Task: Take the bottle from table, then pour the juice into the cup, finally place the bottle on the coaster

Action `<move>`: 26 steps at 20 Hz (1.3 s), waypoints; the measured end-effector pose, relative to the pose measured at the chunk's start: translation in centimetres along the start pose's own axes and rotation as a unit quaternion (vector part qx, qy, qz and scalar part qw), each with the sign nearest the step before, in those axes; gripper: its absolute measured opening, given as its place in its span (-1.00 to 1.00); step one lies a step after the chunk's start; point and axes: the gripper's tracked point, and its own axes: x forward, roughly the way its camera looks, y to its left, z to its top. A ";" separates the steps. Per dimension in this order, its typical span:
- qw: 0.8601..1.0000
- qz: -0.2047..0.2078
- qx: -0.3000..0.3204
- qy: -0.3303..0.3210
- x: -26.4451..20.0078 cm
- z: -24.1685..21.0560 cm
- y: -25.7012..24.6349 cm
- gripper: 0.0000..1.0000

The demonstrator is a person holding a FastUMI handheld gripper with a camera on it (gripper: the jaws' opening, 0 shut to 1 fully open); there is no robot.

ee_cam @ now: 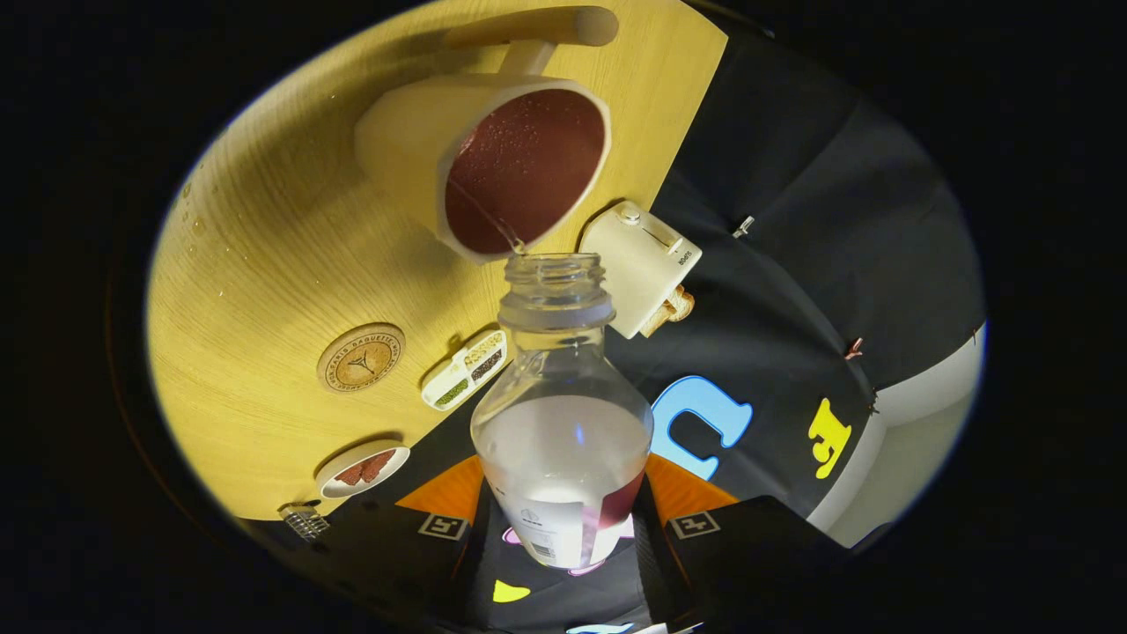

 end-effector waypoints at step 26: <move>0.999 -0.017 -0.030 -0.016 -0.8 0.3 -4.3 0.35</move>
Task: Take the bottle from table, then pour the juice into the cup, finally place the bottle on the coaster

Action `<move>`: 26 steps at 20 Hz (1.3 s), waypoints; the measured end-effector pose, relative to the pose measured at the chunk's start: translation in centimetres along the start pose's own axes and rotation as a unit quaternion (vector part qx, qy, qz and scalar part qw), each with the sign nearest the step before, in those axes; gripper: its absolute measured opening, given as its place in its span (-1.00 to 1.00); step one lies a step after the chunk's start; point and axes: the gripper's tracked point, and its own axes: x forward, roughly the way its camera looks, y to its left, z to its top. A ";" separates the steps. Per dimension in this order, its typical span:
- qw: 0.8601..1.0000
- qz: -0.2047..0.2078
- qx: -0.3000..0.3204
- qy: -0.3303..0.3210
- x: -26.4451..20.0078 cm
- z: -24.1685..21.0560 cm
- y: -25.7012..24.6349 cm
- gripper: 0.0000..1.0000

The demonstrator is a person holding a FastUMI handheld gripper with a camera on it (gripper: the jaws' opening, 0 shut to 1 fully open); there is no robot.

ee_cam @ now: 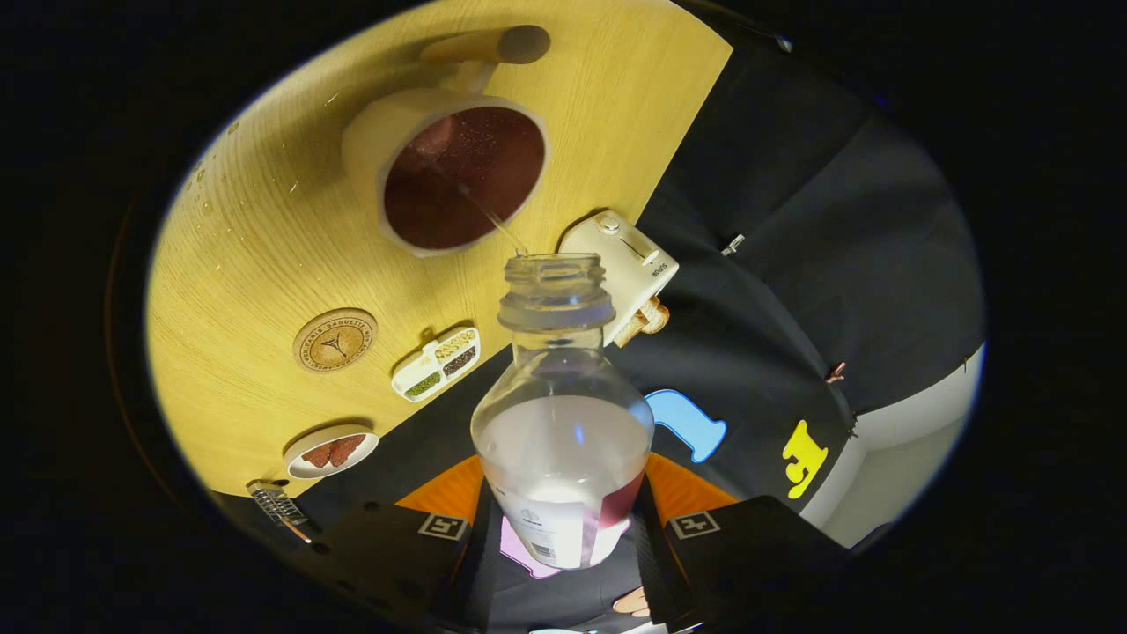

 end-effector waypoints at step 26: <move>0.670 0.041 0.714 0.201 -4.3 -11.7 10.0 0.36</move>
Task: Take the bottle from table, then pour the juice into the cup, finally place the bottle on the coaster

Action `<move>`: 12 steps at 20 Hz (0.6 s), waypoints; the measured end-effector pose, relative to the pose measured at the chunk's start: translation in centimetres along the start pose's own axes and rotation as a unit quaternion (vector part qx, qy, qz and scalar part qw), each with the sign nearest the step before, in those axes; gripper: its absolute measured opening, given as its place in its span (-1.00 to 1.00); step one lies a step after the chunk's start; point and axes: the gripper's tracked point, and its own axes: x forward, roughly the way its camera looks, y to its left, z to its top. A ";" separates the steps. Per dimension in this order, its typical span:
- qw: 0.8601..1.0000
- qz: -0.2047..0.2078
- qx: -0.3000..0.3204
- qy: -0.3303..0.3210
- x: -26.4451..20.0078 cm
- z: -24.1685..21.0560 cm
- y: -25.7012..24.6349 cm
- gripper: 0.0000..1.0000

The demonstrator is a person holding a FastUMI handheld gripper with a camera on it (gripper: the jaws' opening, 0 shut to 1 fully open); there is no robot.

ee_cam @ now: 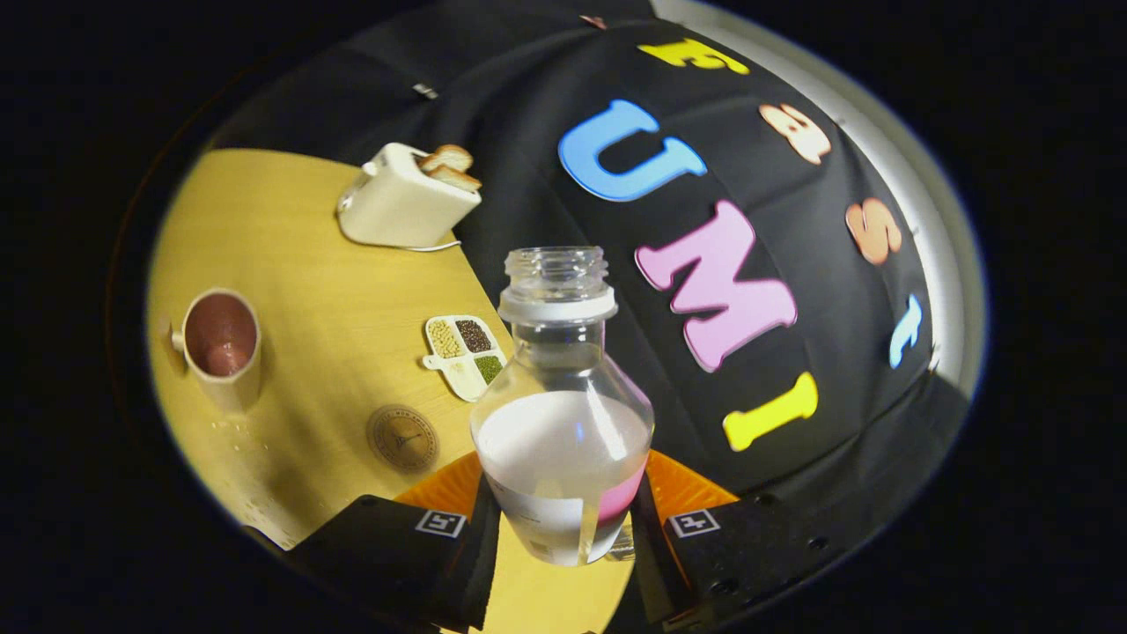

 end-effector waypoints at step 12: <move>0.936 0.024 0.349 -0.045 6.0 -0.7 3.3 0.37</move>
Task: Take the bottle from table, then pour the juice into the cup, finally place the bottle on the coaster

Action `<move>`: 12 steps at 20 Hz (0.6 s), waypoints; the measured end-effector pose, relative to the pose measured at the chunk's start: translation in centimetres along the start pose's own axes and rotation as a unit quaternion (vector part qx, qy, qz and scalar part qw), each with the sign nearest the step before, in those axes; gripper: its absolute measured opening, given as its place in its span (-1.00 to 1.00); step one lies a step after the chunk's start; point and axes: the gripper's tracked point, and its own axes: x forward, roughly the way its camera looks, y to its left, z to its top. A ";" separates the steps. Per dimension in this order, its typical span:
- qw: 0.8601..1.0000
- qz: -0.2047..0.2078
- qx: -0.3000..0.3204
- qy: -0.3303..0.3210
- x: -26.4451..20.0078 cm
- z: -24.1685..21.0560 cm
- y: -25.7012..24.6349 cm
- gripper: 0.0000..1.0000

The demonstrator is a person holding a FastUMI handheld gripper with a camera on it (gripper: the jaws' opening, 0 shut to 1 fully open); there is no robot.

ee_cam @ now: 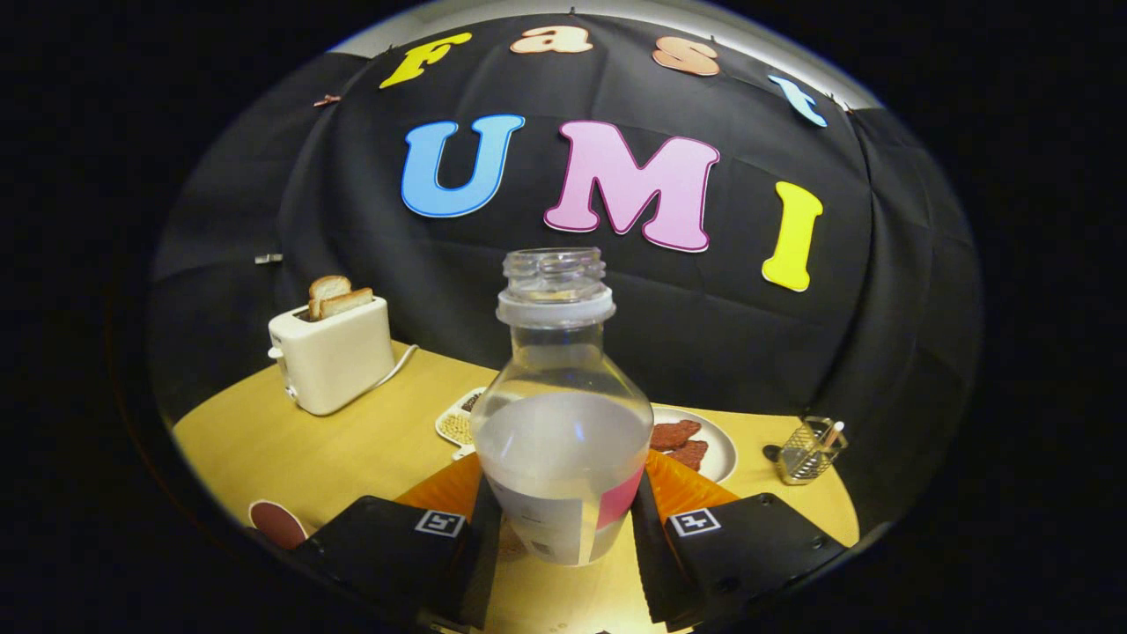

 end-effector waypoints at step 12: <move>1.000 0.022 0.001 0.009 5.1 -6.7 3.8 0.49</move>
